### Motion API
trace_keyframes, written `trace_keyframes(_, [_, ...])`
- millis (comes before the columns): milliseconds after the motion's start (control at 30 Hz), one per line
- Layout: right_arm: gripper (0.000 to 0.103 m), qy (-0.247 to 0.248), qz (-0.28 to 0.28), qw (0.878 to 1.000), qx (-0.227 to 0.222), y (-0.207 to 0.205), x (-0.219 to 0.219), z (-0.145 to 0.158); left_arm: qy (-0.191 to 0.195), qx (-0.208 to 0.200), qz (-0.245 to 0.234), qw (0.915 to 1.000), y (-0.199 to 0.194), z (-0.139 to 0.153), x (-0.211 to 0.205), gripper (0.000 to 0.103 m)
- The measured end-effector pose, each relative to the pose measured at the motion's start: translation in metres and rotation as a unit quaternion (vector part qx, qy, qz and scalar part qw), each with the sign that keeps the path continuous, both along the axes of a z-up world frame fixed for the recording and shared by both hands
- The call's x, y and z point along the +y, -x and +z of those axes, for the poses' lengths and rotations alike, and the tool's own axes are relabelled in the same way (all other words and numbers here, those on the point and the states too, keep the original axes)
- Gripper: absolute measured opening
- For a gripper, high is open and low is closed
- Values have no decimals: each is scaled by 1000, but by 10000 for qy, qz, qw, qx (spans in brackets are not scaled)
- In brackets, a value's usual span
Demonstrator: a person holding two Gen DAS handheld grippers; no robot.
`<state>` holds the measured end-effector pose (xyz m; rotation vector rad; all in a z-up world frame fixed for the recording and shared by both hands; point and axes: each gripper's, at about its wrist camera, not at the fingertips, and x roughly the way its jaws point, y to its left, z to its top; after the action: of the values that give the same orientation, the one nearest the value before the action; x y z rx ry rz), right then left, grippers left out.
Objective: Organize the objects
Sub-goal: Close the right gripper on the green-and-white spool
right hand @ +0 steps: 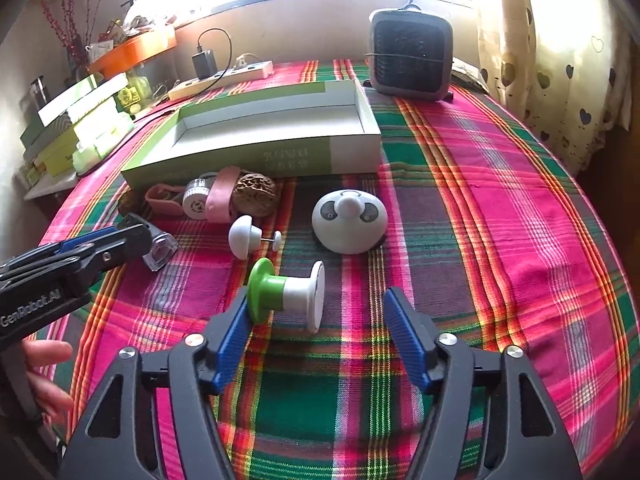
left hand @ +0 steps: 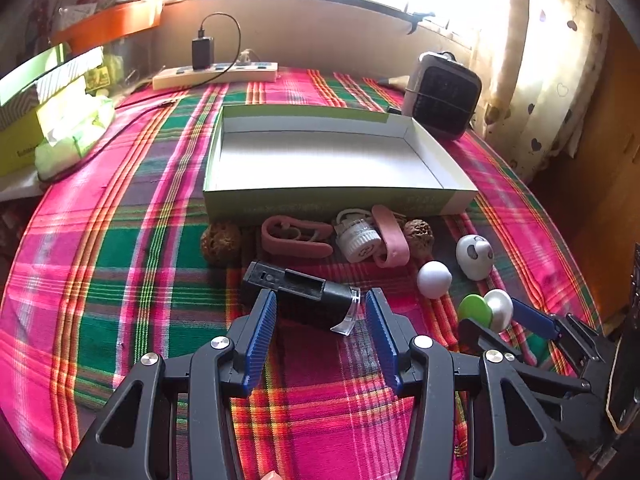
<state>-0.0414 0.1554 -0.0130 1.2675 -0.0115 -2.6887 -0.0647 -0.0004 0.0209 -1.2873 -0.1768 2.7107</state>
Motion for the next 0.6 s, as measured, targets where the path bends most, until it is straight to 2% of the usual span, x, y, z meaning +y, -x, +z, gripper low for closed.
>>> trace_keyframes(233, [34,16,237,9997,85,-1,-3,0,153,-83,139,9998,6,0,3,45])
trace_keyframes(600, [34,235,855,9960,136,-1,-17,3,160,-133,62,9998,0,-1,-3,46])
